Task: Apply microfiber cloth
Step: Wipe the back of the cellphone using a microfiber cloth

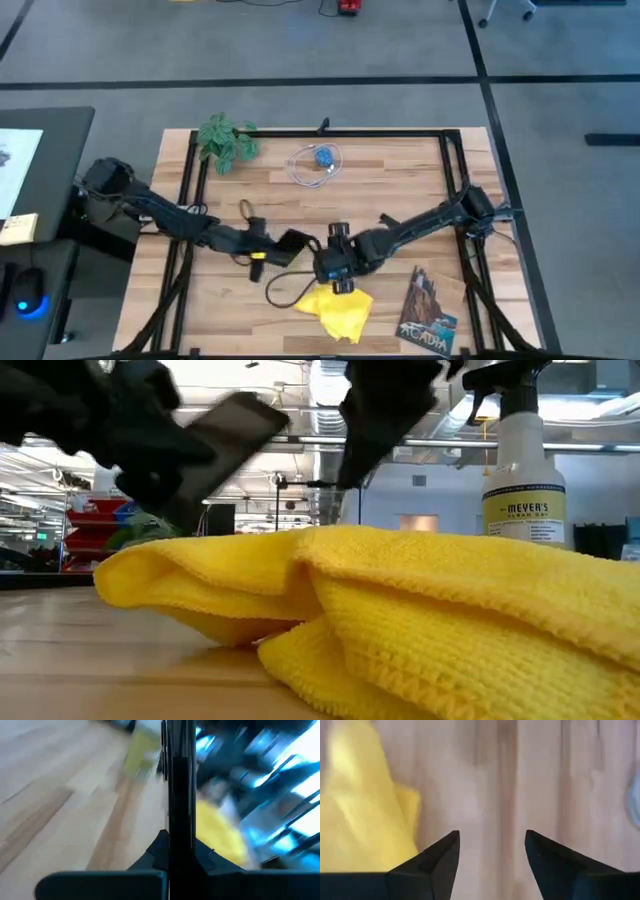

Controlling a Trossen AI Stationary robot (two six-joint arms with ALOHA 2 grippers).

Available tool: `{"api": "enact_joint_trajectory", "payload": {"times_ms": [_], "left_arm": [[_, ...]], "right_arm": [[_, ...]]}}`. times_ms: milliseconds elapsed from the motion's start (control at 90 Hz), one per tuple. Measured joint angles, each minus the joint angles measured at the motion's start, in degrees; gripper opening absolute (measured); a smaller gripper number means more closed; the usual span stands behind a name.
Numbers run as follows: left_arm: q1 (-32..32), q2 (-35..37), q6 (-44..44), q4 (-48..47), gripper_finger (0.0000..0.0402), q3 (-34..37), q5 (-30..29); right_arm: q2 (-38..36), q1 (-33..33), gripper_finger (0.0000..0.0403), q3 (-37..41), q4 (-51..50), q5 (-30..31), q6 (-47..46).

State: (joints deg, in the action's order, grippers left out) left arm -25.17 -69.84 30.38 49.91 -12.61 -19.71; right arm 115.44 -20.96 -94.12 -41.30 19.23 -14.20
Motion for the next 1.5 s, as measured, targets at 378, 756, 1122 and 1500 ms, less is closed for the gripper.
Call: {"api": "enact_joint_trajectory", "payload": {"times_ms": [378,756,1122,1500], "left_arm": [[-8.2,1.1,-19.0,20.9,0.0002,5.0,-1.6],[-11.3,1.1,-24.1,21.4,0.0006,5.0,-6.1],[-11.3,0.8,-25.5,21.5,0.0009,5.0,-6.6],[-10.3,-3.8,-25.2,12.6,0.0026,1.8,-9.7]], "right_arm": [[0.0,-0.6,0.0193,4.5,36.5,12.6,2.4],[0.0,-0.7,0.0166,4.5,57.4,12.4,15.2],[0.0,0.0,0.0135,4.5,61.7,10.6,14.4],[0.0,3.6,0.0019,4.4,54.0,3.4,5.8]]}}
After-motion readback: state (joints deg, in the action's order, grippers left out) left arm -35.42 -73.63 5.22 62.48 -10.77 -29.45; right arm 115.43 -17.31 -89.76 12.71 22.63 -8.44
